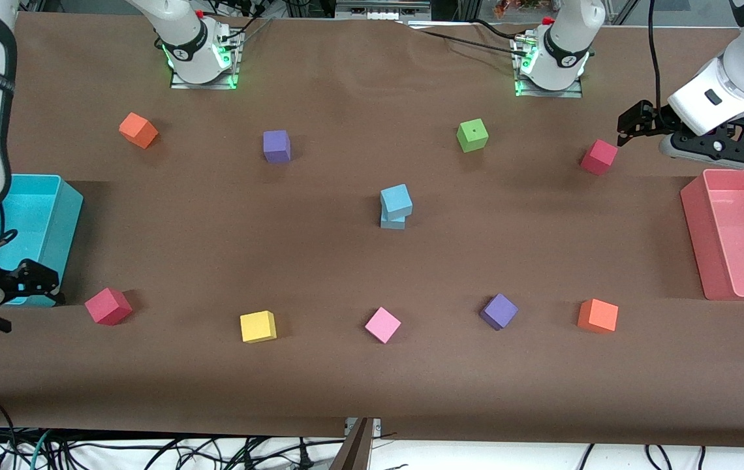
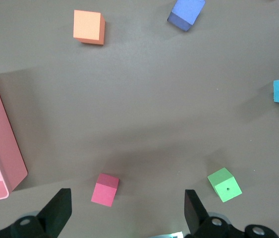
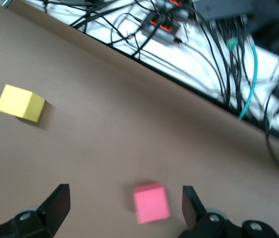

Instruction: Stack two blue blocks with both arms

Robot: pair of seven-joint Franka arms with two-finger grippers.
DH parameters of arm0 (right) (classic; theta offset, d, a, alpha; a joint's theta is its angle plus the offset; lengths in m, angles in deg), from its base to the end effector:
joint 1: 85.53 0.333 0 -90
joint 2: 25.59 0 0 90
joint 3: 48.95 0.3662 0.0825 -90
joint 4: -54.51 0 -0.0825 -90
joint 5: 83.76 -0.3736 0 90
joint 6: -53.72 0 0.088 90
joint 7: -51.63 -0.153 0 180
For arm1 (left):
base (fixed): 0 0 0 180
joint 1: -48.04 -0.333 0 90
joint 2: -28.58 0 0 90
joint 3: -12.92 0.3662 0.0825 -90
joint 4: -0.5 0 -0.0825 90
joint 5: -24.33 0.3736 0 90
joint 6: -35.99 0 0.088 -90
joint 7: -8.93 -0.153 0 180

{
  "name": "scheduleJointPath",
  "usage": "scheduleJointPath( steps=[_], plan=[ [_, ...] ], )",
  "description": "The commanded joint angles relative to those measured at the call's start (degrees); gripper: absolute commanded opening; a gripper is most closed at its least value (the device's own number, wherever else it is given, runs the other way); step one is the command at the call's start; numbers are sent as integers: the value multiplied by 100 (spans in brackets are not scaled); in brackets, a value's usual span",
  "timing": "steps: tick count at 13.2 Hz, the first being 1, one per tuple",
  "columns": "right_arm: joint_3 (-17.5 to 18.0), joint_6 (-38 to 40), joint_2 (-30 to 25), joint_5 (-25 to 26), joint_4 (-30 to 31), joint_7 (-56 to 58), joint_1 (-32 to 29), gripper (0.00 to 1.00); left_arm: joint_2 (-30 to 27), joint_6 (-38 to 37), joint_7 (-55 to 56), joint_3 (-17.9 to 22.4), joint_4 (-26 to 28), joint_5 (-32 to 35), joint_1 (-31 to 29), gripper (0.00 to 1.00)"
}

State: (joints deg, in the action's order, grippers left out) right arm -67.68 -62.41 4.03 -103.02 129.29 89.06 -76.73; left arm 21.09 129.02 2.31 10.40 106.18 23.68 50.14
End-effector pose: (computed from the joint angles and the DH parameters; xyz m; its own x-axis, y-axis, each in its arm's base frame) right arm 0.7512 -0.0433 0.4812 0.8749 0.3965 0.2783 0.4122 -0.9111 0.0022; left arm 0.4877 -0.0423 0.5749 0.9771 -0.1931 -0.0888 -0.1925 -0.9812 0.0158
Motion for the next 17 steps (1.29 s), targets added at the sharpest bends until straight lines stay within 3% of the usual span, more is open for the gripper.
scheduleJointPath(
  steps=[1, 5, 7, 9, 13, 17],
  plan=[
    [238, 213, -763, 465, 799, -1532, -10, 100, 108, -355, 108, -47, -432, 109, -17, 100],
    [466, 1117, -1519, 1272, 1239, -2783, -10, 100, 100, -558, 73, 6, -530, 109, -165, 100],
    [781, 1320, -1879, 1756, 1581, -2847, -237, 100, 108, -593, 126, -29, -548, 118, -192, 100],
    [1107, 1767, -2258, 1793, 1933, -2864, -606, 100, 126, -506, 152, 14, -565, 109, -201, 100],
    [1161, 2462, -2575, 1793, 1987, -2890, -766, 100, 152, -462, 152, 6, -574, 109, -219, 100],
    [1416, 2543, -2585, 2039, 1944, -3663, -766, 100, 152, -453, 152, 15, -574, 100, -228, 100]
  ],
)
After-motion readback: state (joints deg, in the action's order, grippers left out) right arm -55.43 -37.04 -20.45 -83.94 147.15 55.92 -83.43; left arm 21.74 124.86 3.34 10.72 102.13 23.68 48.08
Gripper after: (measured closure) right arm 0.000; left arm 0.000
